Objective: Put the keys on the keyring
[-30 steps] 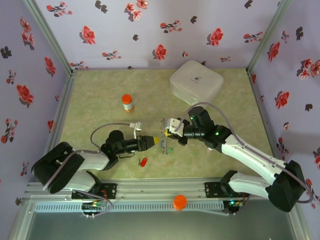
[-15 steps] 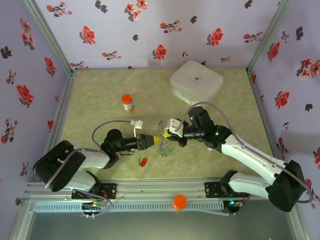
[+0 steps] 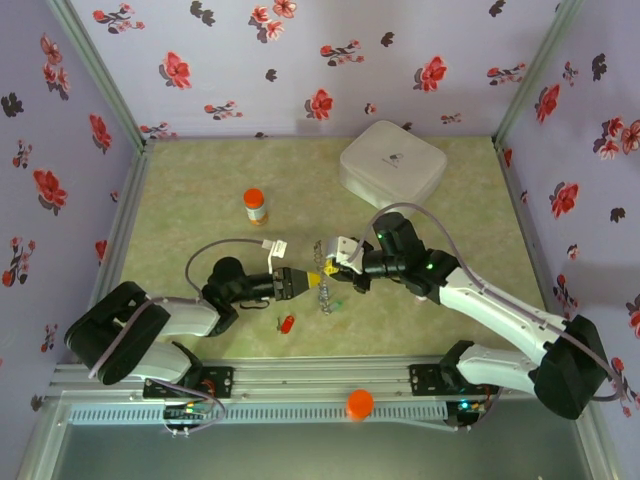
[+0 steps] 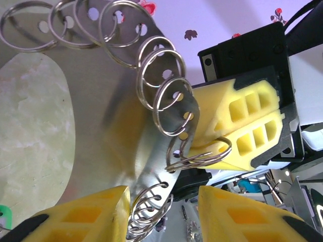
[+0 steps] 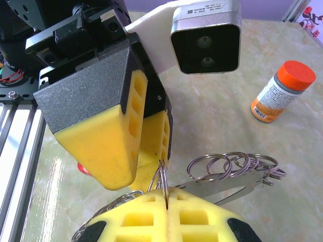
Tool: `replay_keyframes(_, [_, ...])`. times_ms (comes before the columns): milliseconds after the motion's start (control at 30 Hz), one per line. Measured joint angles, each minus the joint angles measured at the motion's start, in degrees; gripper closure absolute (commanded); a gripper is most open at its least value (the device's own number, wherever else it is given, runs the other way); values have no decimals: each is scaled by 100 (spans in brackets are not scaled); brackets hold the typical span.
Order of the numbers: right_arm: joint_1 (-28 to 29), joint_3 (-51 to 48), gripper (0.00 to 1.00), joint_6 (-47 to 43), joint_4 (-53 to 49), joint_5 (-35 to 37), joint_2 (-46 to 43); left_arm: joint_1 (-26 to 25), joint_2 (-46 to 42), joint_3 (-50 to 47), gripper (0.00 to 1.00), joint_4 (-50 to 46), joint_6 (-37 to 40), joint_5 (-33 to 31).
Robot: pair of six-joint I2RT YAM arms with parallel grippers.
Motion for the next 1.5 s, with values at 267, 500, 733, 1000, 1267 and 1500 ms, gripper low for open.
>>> replay_keyframes(267, [44, 2, 100, -2, 28, 48, 133, -4, -90, 0, 62, 7, 0, 31])
replay_keyframes(500, [55, 57, 100, -2, 28, 87, 181, -4, -90, 0, 64, 7, -2, 42])
replay_keyframes(733, [57, 118, 100, -4, 33, 122, 229, -4, -90, 0, 66, 4, 0, 42])
replay_keyframes(1000, [57, 118, 100, -4, 33, 173, 229, -4, -76, -44, 68, 7, 0, 42])
replay_keyframes(1267, [57, 118, 100, -4, 33, 173, 229, -4, 57, -44, 72, 4, 0, 42])
replay_keyframes(1500, [57, 118, 100, -2, 33, 177, 229, -4, 57, -44, 96, 4, 17, 39])
